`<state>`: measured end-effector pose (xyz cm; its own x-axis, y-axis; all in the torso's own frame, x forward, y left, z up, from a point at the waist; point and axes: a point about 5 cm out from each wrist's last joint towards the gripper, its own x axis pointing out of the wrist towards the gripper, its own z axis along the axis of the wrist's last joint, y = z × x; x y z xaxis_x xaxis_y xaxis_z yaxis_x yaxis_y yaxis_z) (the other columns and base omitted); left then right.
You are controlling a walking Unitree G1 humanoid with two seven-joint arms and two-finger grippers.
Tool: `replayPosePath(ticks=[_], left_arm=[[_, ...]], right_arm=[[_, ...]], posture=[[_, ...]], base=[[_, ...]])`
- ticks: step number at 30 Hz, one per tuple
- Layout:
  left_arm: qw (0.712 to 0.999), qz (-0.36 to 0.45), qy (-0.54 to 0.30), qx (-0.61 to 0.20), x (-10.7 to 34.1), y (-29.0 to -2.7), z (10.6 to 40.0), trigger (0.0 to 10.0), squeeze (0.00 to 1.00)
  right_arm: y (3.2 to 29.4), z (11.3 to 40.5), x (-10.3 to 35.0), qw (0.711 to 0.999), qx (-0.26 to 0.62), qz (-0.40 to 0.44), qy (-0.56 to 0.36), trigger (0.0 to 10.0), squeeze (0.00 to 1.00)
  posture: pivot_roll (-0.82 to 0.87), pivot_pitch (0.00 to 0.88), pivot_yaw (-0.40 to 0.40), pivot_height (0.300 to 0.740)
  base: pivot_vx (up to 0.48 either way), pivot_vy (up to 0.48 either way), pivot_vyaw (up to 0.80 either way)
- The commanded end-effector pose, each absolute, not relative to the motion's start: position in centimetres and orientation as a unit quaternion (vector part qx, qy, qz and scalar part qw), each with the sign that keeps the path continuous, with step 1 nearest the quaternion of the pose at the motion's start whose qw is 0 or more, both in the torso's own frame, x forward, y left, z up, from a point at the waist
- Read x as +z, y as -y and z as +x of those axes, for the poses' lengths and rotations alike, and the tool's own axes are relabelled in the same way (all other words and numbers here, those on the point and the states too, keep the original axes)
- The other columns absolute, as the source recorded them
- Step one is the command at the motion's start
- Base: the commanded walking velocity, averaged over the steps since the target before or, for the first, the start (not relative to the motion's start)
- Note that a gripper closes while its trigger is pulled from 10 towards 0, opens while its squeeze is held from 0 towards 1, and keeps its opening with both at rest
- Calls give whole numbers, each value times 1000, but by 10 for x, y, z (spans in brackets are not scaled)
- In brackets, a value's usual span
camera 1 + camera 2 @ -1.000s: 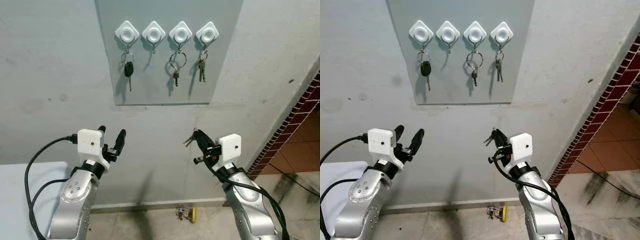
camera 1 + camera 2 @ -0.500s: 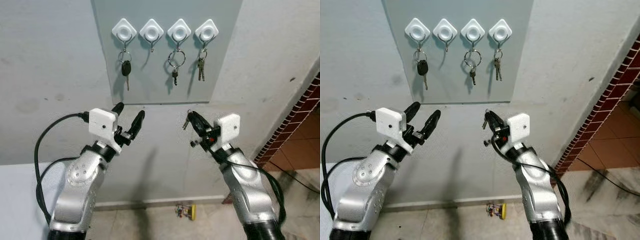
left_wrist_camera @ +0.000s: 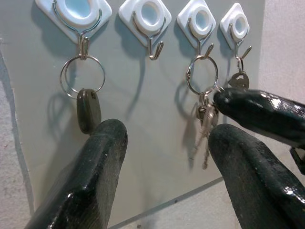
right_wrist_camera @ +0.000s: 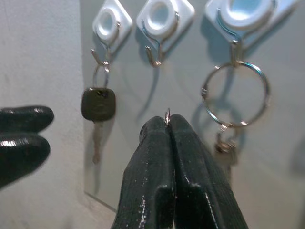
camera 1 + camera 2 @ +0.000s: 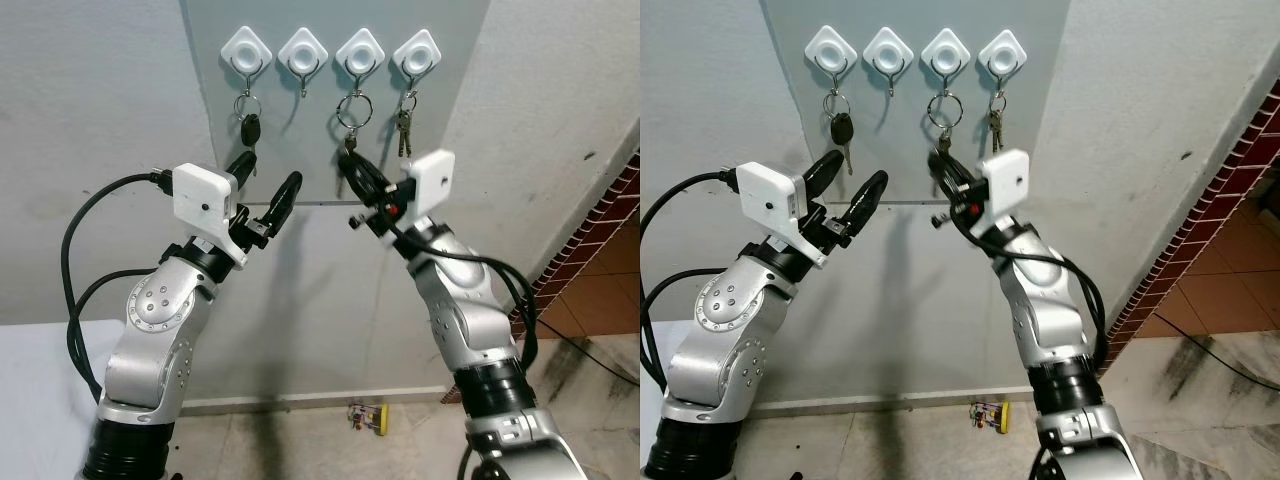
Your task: Hang keys on a hook
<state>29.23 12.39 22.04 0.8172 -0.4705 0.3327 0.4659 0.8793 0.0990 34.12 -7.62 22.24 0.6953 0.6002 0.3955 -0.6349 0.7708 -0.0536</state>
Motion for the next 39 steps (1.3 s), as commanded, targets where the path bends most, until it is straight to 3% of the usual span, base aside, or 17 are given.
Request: replayPosePath(ticks=[1,17,39], left_arm=[[950,12,186,-252,228,-124,292,10000,0],[953,14,184,-239,230,-137,288,10000,0],[950,13,183,-253,233,-126,283,10000,0]], right_arm=[[76,344,225,918,338,49,202,10000,0],[70,353,242,901,366,81,220,10000,0],[43,370,257,886,383,132,223,10000,0]], posture=[[-89,42,-2,740],[-70,39,-11,740],[-49,54,-28,740]], base=[[0,0,0],[0,0,0],[0,0,0]])
